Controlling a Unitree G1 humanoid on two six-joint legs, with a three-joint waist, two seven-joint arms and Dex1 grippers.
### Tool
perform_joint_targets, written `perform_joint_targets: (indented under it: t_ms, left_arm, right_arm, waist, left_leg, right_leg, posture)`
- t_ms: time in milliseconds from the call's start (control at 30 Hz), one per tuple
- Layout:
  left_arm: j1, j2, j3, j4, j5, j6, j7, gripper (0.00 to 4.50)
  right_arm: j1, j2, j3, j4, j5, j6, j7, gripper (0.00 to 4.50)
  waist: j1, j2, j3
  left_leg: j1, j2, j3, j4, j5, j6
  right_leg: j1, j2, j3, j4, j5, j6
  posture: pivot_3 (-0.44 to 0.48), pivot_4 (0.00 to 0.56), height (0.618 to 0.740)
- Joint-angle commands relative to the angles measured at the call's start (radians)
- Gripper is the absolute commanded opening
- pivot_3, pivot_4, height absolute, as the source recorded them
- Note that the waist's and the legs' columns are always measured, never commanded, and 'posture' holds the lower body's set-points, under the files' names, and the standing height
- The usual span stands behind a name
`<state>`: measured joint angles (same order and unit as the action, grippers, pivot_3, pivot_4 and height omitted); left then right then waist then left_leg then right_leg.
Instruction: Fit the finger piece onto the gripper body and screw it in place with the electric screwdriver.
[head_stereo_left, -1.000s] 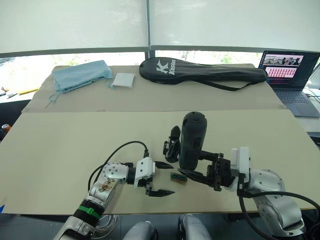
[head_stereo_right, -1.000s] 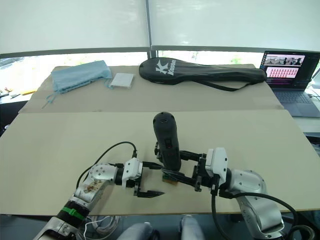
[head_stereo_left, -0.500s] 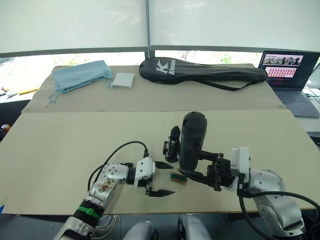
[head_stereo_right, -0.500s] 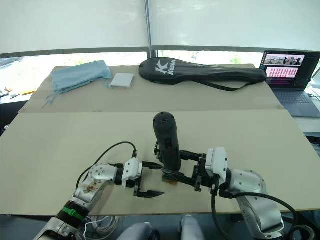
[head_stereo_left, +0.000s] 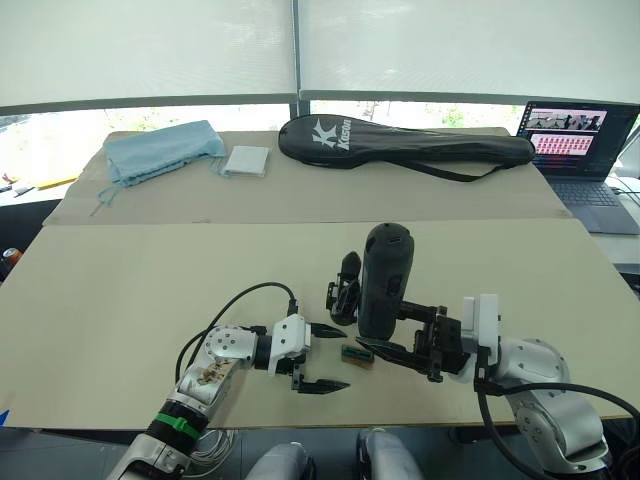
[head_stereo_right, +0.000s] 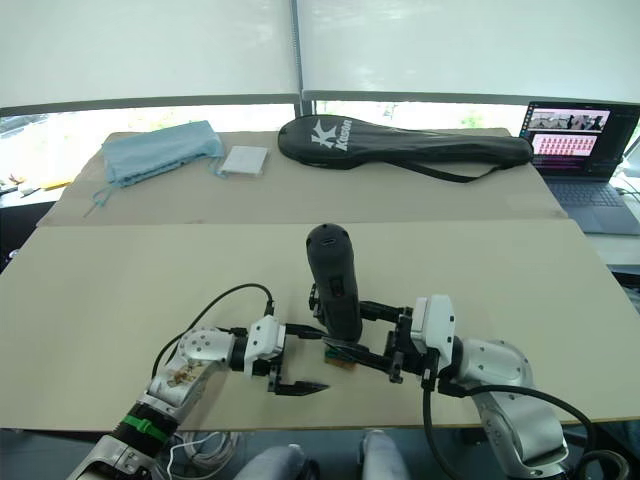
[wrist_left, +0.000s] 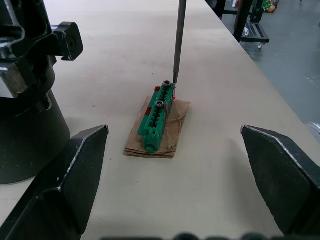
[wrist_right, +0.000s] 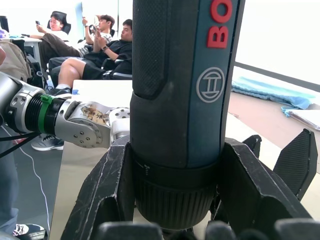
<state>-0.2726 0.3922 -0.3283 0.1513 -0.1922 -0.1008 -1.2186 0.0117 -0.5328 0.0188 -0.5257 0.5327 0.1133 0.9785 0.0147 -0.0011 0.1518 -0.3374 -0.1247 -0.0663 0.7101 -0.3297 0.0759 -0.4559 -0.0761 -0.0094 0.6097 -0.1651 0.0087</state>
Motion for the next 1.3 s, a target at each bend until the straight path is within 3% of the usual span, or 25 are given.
perform_joint_targets:
  t_ms: [33, 1300]
  left_arm:
    - [0.018, 0.005, -0.019, 0.005, 0.008, 0.010, -0.004, 4.50]
    - [0.010, 0.002, -0.016, 0.004, 0.010, 0.017, 0.003, 4.50]
  right_arm:
    - [-0.019, 0.009, -0.013, -0.026, 0.016, -0.034, -0.007, 1.93]
    - [-0.012, 0.006, -0.012, -0.024, 0.024, -0.023, -0.001, 1.93]
  waist:
    - [0.000, 0.000, 0.000]
    - [0.000, 0.000, 0.000]
  left_leg:
    - [0.000, 0.000, 0.000, 0.000, 0.000, 0.000]
    - [0.000, 0.000, 0.000, 0.000, 0.000, 0.000]
  right_leg:
    - [0.000, 0.000, 0.000, 0.000, 0.000, 0.000]
    - [0.000, 0.000, 0.000, 0.000, 0.000, 0.000]
  posture:
    - [0.000, 0.150, 0.740]
    - [0.000, 0.150, 0.740]
